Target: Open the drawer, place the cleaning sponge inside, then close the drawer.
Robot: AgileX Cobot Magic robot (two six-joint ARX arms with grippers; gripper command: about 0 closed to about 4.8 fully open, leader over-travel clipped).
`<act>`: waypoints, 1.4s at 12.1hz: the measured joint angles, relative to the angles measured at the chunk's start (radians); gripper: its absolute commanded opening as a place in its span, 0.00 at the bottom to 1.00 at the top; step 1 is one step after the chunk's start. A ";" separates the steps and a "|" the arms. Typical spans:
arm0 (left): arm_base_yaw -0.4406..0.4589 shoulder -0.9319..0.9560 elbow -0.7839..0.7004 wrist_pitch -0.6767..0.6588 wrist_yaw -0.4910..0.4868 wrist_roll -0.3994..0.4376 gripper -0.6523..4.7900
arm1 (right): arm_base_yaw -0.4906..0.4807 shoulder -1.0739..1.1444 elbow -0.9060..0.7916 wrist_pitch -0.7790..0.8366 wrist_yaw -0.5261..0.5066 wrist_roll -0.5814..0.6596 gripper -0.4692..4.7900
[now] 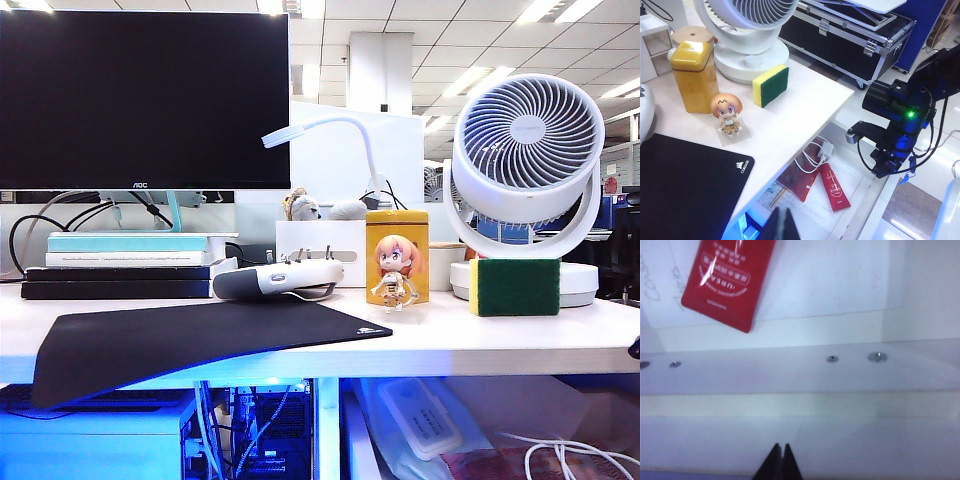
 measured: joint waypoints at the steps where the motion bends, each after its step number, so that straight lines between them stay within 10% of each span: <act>1: 0.000 0.000 0.000 0.000 0.000 0.000 0.11 | 0.000 0.000 0.001 -0.007 0.000 0.005 0.07; 17: 0.000 -0.001 0.000 0.000 0.000 0.000 0.11 | 0.000 -0.238 0.206 0.112 -0.006 0.018 0.08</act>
